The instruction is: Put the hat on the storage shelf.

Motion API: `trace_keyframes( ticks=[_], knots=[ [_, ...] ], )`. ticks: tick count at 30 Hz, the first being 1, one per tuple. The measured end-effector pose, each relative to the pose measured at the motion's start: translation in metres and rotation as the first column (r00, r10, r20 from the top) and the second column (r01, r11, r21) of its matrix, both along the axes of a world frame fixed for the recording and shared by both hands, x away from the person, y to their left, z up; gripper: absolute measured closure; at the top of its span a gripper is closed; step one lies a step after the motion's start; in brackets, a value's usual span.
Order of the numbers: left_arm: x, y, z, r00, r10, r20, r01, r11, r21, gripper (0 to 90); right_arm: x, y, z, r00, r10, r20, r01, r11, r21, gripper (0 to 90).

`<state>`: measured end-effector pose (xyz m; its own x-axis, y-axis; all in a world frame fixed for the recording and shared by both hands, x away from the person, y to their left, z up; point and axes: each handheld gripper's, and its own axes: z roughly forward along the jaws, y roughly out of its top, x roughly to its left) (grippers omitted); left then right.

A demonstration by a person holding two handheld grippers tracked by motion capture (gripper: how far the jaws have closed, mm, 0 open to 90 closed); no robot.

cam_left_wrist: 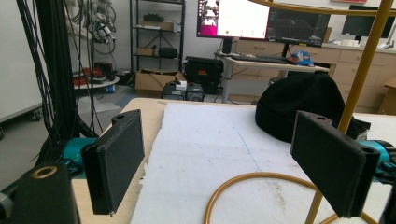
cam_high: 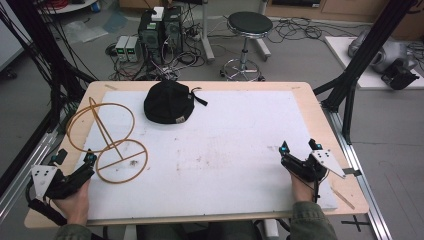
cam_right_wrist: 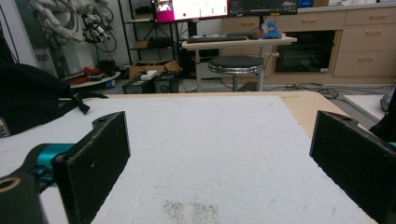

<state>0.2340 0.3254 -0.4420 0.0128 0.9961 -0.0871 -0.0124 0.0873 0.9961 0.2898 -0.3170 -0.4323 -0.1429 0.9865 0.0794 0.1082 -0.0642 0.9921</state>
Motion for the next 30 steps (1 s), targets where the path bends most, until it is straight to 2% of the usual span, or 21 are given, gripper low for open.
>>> trace_keyframes(
  ticks=[30],
  knots=[
    [-0.0011, 0.0008, -0.0003, 1.0, -0.001, 0.003, 0.001, 1.0, -0.004, 18.6, 0.0002, -0.002, -0.0009, 0.9998, -0.002, -0.019, 0.002, 0.999, 0.039, 3.5]
  ],
)
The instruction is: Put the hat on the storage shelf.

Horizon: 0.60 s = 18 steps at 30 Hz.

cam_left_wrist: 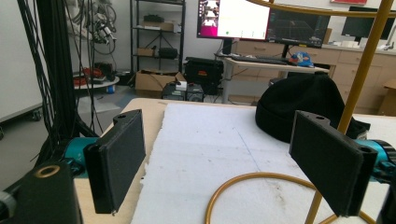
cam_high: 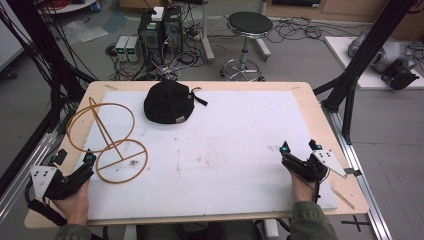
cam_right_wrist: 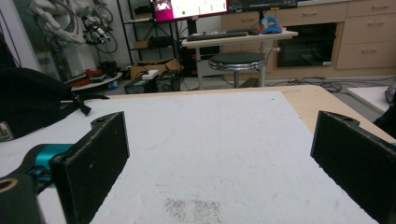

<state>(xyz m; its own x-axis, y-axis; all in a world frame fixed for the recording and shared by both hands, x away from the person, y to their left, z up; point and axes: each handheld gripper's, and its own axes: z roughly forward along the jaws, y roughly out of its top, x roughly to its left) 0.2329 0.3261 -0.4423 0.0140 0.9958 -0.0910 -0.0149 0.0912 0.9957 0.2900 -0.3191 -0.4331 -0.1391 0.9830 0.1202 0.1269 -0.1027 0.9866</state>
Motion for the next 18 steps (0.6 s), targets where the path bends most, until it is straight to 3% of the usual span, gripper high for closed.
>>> trace_keyframes(
  ticks=[9, 13, 18],
  knots=[
    [0.0, 0.0, 0.0, 1.0, -0.001, -0.002, 0.001, 1.0, 0.0, 18.5, -0.001, -0.003, 0.0, 0.9984, -0.056, 0.005, 0.056, 0.998, 0.019, 3.5],
    [-0.001, -0.001, 0.0, 1.0, -0.002, 0.002, 0.002, 1.0, -0.002, 18.5, 0.002, -0.003, 0.005, 0.9991, -0.042, 0.007, 0.042, 0.999, 0.02, 3.5],
    [-0.001, -0.003, 0.001, 0.9999, -0.012, 0.006, 0.012, 0.9999, 0.01, 18.6, 0.006, 0.0, 0.024, 0.9993, 0.022, 0.03, -0.022, 1.0, -0.004, 3.5]
  ],
)
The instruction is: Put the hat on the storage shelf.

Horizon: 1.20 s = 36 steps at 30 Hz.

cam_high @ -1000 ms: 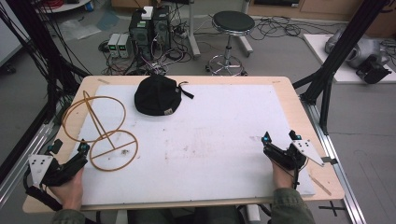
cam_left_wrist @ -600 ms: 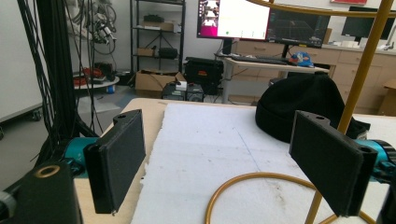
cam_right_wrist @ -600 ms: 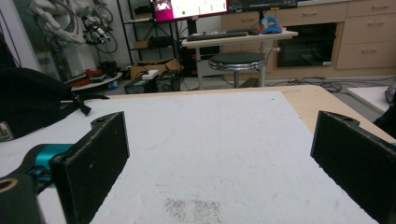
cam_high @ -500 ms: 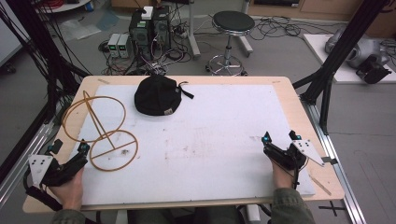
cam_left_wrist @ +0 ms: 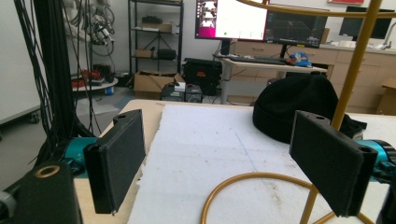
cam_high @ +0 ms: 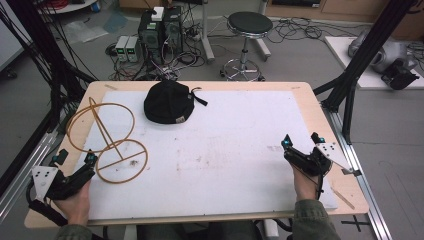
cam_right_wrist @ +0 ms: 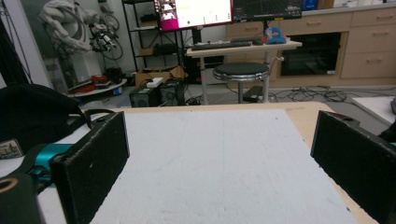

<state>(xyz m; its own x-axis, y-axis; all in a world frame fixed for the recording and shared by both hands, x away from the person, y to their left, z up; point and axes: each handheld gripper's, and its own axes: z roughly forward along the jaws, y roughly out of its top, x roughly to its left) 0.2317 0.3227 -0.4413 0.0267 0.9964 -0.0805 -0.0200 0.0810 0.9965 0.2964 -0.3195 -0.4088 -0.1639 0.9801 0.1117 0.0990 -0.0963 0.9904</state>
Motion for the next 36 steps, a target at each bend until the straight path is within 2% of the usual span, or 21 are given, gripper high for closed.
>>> trace_keyframes(
  ticks=[3, 6, 9, 10, 17, 20, 23, 24, 27, 28, 30, 33, 34, 35, 36],
  knots=[
    [0.0, 0.0, 0.0, 1.0, 0.002, 0.001, -0.002, 1.0, 0.004, 18.6, 0.003, 0.0, 0.005, 0.9999, 0.016, 0.004, -0.016, 1.0, 0.003, 3.5],
    [0.0, -0.001, 0.0, 1.0, 0.001, 0.003, -0.001, 1.0, 0.001, 18.6, 0.014, 0.004, 0.016, 0.9982, 0.057, -0.022, -0.057, 0.998, 0.002, 3.5],
    [0.0, 0.0, 0.0, 1.0, 0.002, 0.0, -0.002, 1.0, 0.002, 18.6, 0.019, 0.007, 0.023, 0.9967, 0.074, -0.033, -0.074, 0.997, 0.003, 3.5],
    [0.0, 0.0, 0.0, 1.0, -0.001, 0.001, 0.001, 1.0, 0.001, 18.6, 0.024, 0.011, 0.029, 0.9957, 0.087, -0.033, -0.087, 0.996, -0.012, 3.5],
    [-0.001, 0.0, 0.001, 1.0, -0.007, 0.002, 0.007, 0.9999, -0.008, 18.5, 0.039, 0.022, 0.04, 0.9899, 0.131, -0.053, -0.134, 0.99, -0.043, 3.5],
    [0.0, -0.001, 0.001, 1.0, -0.009, 0.003, 0.009, 0.9999, -0.006, 18.6, 0.051, 0.032, 0.048, 0.9843, 0.162, -0.07, -0.166, 0.985, -0.055, 3.6],
    [0.0, -0.001, 0.001, 1.0, -0.008, 0.003, 0.008, 1.0, -0.005, 18.6, 0.056, 0.039, 0.052, 0.9818, 0.177, -0.069, -0.181, 0.981, -0.069, 3.5],
    [0.0, -0.001, 0.001, 1.0, -0.009, 0.003, 0.009, 1.0, -0.004, 18.6, 0.062, 0.047, 0.055, 0.9774, 0.195, -0.082, -0.201, 0.977, -0.077, 3.5],
    [0.0, 0.0, 0.001, 1.0, -0.006, 0.004, 0.006, 0.9999, -0.008, 18.5, 0.068, 0.055, 0.058, 0.9735, 0.211, -0.087, -0.219, 0.972, -0.088, 3.5],
    [0.0, 0.0, 0.001, 1.0, -0.006, 0.003, 0.006, 0.9999, -0.009, 18.6, 0.074, 0.063, 0.061, 0.9684, 0.23, -0.097, -0.239, 0.966, -0.097, 3.5],
    [0.0, 0.001, 0.001, 1.0, -0.005, 0.003, 0.005, 0.9999, -0.011, 18.5, 0.076, 0.067, 0.061, 0.9666, 0.235, -0.102, -0.245, 0.964, -0.101, 3.5],
    [0.001, 0.002, 0.001, 1.0, -0.007, 0.004, 0.007, 0.9999, -0.014, 18.6, 0.086, 0.081, 0.064, 0.9581, 0.264, -0.112, -0.277, 0.953, -0.125, 3.6],
    [0.001, 0.002, 0.001, 1.0, -0.007, 0.002, 0.007, 0.9999, -0.015, 18.6, 0.092, 0.09, 0.064, 0.9492, 0.285, -0.132, -0.301, 0.946, -0.122, 3.6],
    [0.001, 0.002, 0.001, 1.0, -0.007, 0.003, 0.007, 0.9999, -0.015, 18.6, 0.092, 0.09, 0.064, 0.9492, 0.285, -0.132, -0.301, 0.946, -0.122, 3.6],
    [0.001, 0.002, 0.0, 1.0, -0.006, 0.004, 0.006, 0.9999, -0.016, 18.6, 0.098, 0.098, 0.062, 0.9438, 0.298, -0.142, -0.316, 0.94, -0.127, 3.6]
  ],
)
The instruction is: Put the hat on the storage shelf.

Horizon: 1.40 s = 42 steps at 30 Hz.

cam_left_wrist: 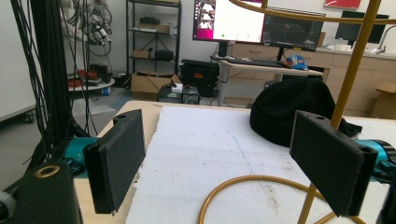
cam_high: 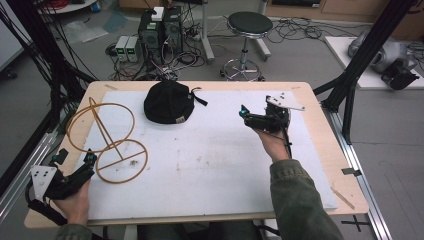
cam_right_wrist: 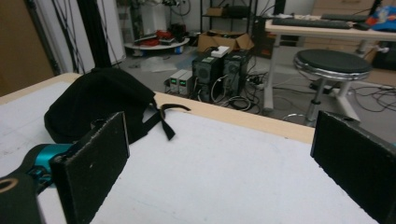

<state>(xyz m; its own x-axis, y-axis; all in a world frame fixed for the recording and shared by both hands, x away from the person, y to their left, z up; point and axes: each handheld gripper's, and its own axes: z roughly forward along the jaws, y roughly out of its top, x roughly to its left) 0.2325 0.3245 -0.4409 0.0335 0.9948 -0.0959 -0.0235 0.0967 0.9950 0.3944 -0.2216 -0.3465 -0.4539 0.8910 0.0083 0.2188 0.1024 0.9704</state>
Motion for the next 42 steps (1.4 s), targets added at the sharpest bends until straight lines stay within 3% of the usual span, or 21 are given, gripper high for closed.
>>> trace_keyframes(
  ticks=[8, 16, 22, 25, 32, 42],
  knots=[
    [0.002, 0.0, 0.0, 1.0, -0.001, -0.001, 0.001, 1.0, -0.005, 18.5, 0.021, 0.031, -0.006, 0.9977, 0.052, -0.043, -0.053, 0.998, -0.029, 3.6],
    [0.004, -0.001, 0.0, 0.9999, -0.011, -0.003, 0.011, 0.9999, -0.006, 18.0, 0.044, 0.071, -0.006, 0.9886, 0.13, -0.077, -0.133, 0.99, -0.038, 3.6],
    [0.005, -0.002, 0.0, 0.9999, -0.011, -0.003, 0.011, 0.9999, -0.006, 18.0, 0.063, 0.104, -0.008, 0.9793, 0.179, -0.095, -0.178, 0.984, 0.012, 3.6],
    [0.005, -0.003, 0.0, 0.9999, -0.012, 0.0, 0.012, 0.9999, -0.006, 18.0, 0.067, 0.111, -0.01, 0.9785, 0.187, -0.088, -0.185, 0.982, 0.021, 3.7],
    [0.005, -0.002, 0.0, 1.0, -0.007, 0.004, 0.007, 1.0, -0.007, 18.0, 0.082, 0.131, -0.013, 0.9746, 0.191, -0.117, -0.186, 0.981, 0.051, 3.7],
    [0.005, -0.002, 0.001, 0.9999, -0.008, 0.008, 0.008, 0.9999, -0.009, 18.0, 0.095, 0.171, -0.012, 0.9682, 0.214, -0.129, -0.213, 0.977, 0.024, 3.8]
  ],
)
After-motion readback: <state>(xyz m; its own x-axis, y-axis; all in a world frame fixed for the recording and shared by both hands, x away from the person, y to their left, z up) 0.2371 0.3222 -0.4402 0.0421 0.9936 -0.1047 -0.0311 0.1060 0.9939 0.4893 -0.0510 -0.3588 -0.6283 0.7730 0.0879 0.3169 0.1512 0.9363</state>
